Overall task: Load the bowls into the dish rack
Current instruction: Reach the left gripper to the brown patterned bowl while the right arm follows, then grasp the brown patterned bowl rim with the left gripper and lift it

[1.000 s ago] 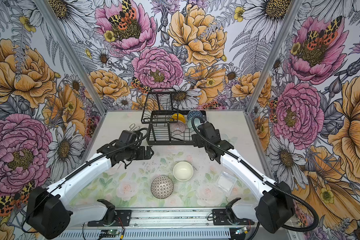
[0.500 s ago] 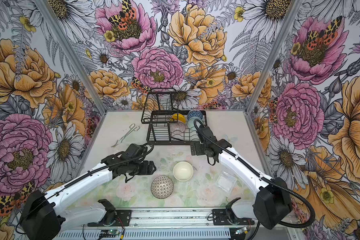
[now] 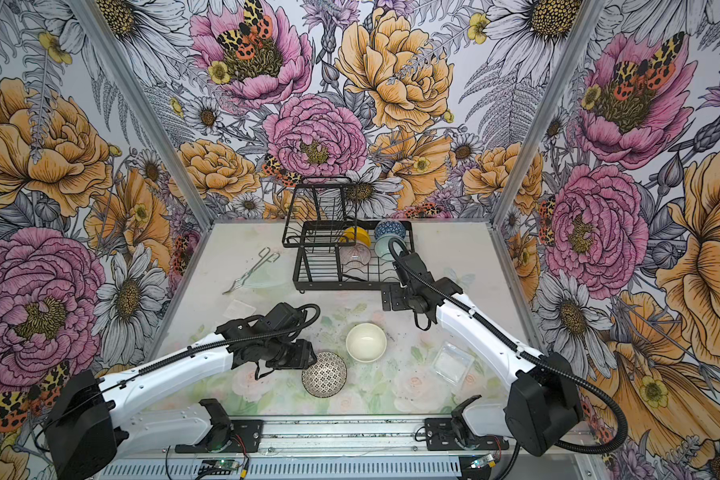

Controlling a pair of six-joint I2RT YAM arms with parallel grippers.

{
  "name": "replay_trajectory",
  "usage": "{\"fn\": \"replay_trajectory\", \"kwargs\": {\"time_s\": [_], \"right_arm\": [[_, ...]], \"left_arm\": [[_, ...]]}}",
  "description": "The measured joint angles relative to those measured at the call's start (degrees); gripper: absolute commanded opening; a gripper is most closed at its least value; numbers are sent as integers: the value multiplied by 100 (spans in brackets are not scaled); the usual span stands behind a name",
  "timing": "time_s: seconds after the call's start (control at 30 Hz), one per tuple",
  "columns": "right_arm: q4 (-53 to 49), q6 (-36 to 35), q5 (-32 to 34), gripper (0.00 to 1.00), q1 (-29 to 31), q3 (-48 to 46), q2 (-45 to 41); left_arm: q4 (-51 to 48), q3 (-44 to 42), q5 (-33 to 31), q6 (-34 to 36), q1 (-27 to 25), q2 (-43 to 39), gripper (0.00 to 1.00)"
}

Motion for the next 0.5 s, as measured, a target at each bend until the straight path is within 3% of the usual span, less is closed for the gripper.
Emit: {"fn": "replay_trajectory", "kwargs": {"time_s": [0.07,0.5], "right_arm": [[-2,0,-11,100,0,-28,2],[-9,0,-20,99,-11,-76,37]], "left_arm": [[-2,-33,46,-68,-26,0,40],[4,-149,85,-87,-31,313,21]]}}
